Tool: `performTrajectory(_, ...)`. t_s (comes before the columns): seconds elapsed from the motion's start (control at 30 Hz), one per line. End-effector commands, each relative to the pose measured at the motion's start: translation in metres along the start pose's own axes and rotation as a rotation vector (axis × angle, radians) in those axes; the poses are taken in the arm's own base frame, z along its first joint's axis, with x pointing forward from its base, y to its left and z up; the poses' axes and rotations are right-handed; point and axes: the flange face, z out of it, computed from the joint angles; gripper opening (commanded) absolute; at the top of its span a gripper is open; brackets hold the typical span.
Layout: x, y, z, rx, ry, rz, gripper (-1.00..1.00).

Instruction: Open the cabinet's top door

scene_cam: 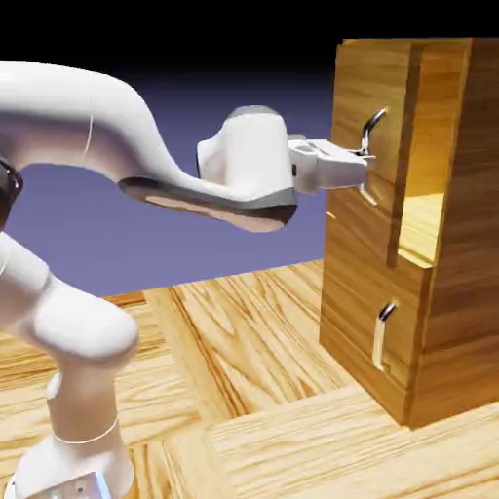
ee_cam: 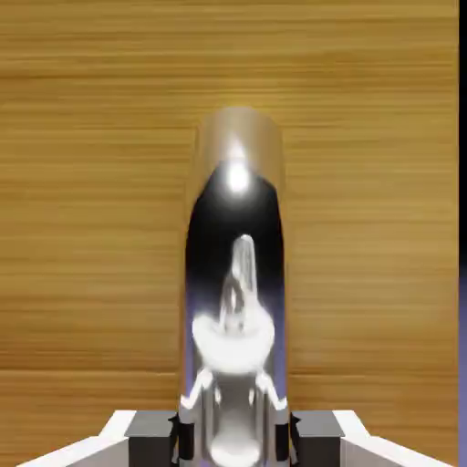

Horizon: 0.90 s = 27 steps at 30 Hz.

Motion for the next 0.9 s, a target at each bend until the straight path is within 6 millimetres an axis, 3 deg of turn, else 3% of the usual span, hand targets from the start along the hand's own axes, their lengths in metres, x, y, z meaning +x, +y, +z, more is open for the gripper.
performTrajectory(0.0, -0.002, -0.002, -0.004, -0.011, 0.011, 0.002, -1.0)
performTrajectory(0.43, -0.025, -0.025, -0.052, -0.143, 0.142, 0.002, -1.0)
performTrajectory(0.87, -0.074, -0.074, -0.116, -0.356, 0.355, 0.002, -1.0)
